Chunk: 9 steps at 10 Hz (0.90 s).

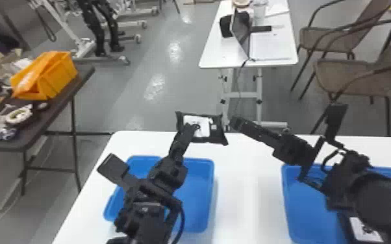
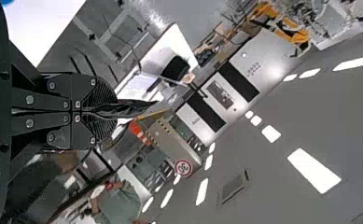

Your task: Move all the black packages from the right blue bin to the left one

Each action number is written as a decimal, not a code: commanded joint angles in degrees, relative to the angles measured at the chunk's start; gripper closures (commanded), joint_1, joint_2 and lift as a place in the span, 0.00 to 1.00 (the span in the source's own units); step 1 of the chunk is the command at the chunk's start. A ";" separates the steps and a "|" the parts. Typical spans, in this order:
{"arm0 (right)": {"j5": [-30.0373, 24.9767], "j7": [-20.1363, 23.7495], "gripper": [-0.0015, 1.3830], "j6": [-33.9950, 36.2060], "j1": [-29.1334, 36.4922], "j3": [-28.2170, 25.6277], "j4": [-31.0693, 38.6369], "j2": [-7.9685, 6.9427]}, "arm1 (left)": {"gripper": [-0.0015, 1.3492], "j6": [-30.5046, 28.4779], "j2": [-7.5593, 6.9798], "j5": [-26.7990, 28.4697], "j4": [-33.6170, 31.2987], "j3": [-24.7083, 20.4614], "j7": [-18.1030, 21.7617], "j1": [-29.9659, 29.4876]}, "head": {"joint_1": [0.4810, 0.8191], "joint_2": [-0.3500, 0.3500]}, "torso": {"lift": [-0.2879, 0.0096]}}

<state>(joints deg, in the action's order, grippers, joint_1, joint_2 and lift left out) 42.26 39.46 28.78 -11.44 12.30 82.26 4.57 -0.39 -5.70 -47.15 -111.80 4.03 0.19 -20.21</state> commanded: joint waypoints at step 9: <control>-19.67 -1.49 0.24 -0.04 15.31 -11.34 12.22 -0.44 | 0.00 -4.97 5.43 58.66 1.41 -12.64 5.61 -7.21 | 0.63 0.88 | 0.83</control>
<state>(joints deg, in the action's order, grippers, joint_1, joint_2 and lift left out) 23.55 37.97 28.67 3.47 1.21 93.96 4.19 -5.56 -0.75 12.39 -110.36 -8.17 5.83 -27.55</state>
